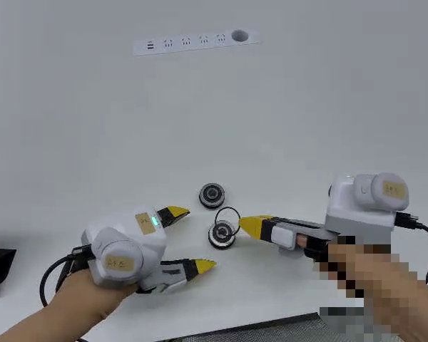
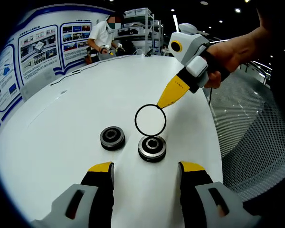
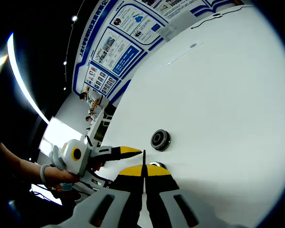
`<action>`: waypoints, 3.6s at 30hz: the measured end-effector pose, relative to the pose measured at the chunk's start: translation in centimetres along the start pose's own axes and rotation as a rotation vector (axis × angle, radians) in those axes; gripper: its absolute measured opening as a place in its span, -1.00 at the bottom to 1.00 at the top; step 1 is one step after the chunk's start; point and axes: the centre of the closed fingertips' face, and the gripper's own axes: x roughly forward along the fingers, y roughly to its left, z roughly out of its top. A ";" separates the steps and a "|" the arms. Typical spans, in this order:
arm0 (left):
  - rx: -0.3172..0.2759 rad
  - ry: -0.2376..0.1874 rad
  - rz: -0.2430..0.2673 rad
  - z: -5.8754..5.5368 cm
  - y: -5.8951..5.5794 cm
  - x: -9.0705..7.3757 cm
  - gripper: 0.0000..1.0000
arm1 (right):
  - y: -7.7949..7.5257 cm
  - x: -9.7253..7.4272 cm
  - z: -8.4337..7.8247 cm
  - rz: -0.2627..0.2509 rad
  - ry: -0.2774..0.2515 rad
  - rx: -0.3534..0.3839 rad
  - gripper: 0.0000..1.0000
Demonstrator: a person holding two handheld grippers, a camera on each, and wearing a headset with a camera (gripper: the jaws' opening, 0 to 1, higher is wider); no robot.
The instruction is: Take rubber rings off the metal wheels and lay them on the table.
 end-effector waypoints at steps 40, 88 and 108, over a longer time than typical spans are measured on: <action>-0.018 -0.017 -0.004 0.7 -0.2 0.0 -0.03 | -7.5 -2.5 0.3 -0.255 0.022 -0.181 -0.54; 0.047 0.012 -0.047 2.4 -1.2 2.5 -0.71 | -2.0 2.0 -3.0 -0.051 0.087 -0.104 -0.53; 0.030 -0.006 -0.042 2.5 -1.2 2.5 -0.72 | -1.9 4.1 -2.9 -0.019 0.115 -0.066 -0.53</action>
